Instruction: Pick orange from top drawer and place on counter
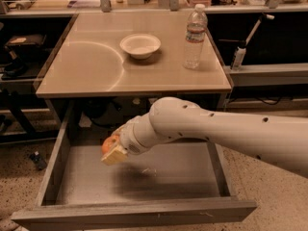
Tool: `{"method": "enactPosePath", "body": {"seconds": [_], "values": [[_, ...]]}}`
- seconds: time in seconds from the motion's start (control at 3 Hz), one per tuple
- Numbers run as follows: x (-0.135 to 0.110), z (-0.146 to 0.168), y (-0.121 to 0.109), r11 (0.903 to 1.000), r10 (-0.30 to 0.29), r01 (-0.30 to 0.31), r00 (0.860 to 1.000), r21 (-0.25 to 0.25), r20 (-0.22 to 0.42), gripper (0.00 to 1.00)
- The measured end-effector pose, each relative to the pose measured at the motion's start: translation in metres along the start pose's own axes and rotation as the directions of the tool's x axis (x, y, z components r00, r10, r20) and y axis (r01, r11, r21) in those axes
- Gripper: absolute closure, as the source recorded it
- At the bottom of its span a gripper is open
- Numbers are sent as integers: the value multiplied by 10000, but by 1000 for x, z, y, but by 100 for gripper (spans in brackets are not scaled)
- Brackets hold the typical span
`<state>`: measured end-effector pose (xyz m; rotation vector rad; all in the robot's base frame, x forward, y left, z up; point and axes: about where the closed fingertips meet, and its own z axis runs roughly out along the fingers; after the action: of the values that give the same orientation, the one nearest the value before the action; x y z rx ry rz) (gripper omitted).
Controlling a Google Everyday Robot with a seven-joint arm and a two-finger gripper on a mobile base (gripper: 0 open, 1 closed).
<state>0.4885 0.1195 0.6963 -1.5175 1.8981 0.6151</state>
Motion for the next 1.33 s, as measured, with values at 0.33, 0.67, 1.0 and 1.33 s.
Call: {"method": "enactPosePath", "body": {"seconds": [0.33,0.67,1.0,1.33], "values": [[-45,-18,8,9995,-277,280,9995,140,-174,100],[-92,-33,3,9967,-752,762,9966,289,-333,100],[-134,-37,-13,9931,-1125,1140,9925,290,-479,100],[-172,-44,-38,9888,-1404,1431,9881,417,-631,100]]}}
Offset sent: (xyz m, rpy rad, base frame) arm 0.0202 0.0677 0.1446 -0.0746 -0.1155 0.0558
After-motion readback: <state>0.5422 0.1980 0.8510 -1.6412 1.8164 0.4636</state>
